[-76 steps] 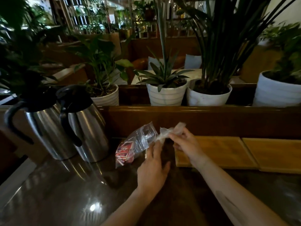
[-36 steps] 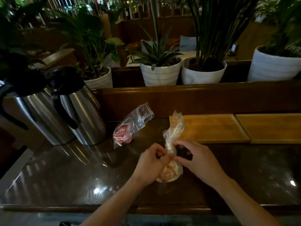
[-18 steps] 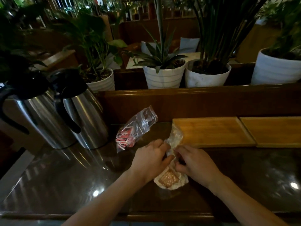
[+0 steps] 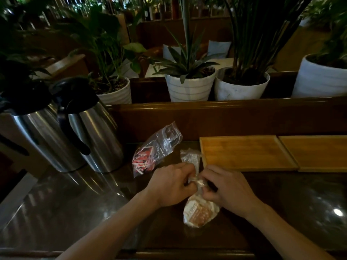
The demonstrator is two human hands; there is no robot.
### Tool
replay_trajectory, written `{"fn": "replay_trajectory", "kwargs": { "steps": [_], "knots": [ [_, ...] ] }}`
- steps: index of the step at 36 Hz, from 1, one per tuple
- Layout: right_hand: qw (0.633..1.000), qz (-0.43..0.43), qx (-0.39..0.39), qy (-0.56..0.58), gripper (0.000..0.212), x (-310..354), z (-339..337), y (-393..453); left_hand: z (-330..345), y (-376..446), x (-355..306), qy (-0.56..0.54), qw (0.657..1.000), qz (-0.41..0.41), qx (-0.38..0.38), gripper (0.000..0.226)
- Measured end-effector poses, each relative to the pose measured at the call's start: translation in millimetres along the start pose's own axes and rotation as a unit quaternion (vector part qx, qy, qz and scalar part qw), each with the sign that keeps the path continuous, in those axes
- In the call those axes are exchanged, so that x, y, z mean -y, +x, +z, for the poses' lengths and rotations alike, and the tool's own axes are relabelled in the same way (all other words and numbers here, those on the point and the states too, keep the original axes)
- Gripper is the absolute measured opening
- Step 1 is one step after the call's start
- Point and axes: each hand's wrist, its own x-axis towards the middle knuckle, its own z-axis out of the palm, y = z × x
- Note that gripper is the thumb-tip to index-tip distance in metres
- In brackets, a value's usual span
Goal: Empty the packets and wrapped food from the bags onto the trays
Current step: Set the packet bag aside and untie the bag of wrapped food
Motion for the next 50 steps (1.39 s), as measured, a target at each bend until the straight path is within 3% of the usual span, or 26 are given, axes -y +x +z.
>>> {"fn": "replay_trajectory", "kwargs": {
  "steps": [8, 12, 15, 17, 20, 22, 25, 31, 35, 37, 40, 42, 43, 46, 47, 48, 49, 50],
  "knots": [
    [0.966, 0.068, -0.056, 0.244, 0.016, -1.9, 1.9, -15.1, 13.9, -10.9, 3.3, -0.106, 0.992, -0.043, -0.057, 0.022],
    [0.933, 0.095, -0.079, 0.338, 0.011, -4.5, 7.0, -21.3, 22.1, -10.8, 1.9, -0.241, 0.962, -0.111, -0.069, 0.023],
    [0.913, 0.135, -0.054, 0.382, 0.021, -7.4, 8.1, -23.2, 29.5, -9.2, 0.5, -0.299, 0.938, -0.161, -0.070, 0.006],
    [0.932, 0.136, 0.000, 0.335, 0.017, -9.9, 4.8, -21.3, 32.4, -9.6, 2.3, -0.272, 0.946, -0.167, -0.057, 0.007],
    [0.987, 0.093, 0.085, 0.098, 0.023, -8.2, -1.9, -16.9, 27.5, -8.7, 2.9, -0.197, 0.972, -0.131, 0.000, 0.011],
    [0.996, 0.026, 0.078, -0.034, 0.031, -1.8, -10.1, -12.7, 21.7, -5.1, 0.8, -0.132, 0.986, -0.099, 0.026, 0.015],
    [0.991, -0.038, 0.069, -0.111, 0.041, 12.0, -23.7, -7.8, 12.6, 1.4, -5.6, -0.031, 0.998, -0.048, -0.001, 0.019],
    [0.992, 0.006, 0.037, -0.119, 0.021, 20.9, -25.9, -5.6, 4.2, 4.1, -16.0, 0.032, 0.999, -0.013, -0.034, 0.021],
    [0.998, 0.068, 0.002, -0.012, 0.005, 9.3, -28.7, -7.8, 2.6, 0.3, -17.6, -0.004, 0.999, -0.001, -0.045, 0.015],
    [0.991, 0.104, -0.036, 0.077, 0.007, 2.7, -28.9, -11.8, 1.6, -2.7, -16.5, -0.028, 0.998, -0.006, -0.052, 0.015],
    [0.966, 0.131, -0.109, 0.196, 0.009, -4.3, -25.1, -18.8, 3.6, -8.5, -16.7, -0.050, 0.996, -0.018, -0.070, 0.017],
    [0.924, 0.175, -0.157, 0.302, 0.008, -6.2, -22.2, -21.6, 6.1, -10.2, -18.3, -0.063, 0.994, -0.023, -0.090, 0.013],
    [0.887, 0.206, -0.172, 0.376, 0.005, -5.6, -21.8, -22.1, 6.8, -10.0, -19.1, -0.071, 0.992, -0.029, -0.101, 0.012],
    [0.715, 0.311, -0.178, 0.601, 0.010, -5.4, -14.6, -25.6, 8.8, -7.0, -20.1, -0.114, 0.986, -0.051, -0.106, 0.010],
    [0.673, 0.338, -0.175, 0.634, 0.013, -3.7, -12.9, -26.1, 10.4, -6.6, -20.0, -0.134, 0.984, -0.061, -0.100, 0.010],
    [0.659, 0.356, -0.168, 0.641, 0.016, -2.7, -11.3, -26.3, 12.2, -6.7, -19.3, -0.147, 0.982, -0.072, -0.094, 0.011],
    [0.678, 0.363, -0.151, 0.621, 0.018, -2.5, -10.2, -26.3, 13.8, -7.2, -17.9, -0.149, 0.982, -0.082, -0.088, 0.012],
    [0.736, 0.356, -0.127, 0.561, 0.020, -4.1, -9.0, -26.0, 15.0, -7.8, -15.9, -0.140, 0.983, -0.088, -0.080, 0.013]
  ]
}}
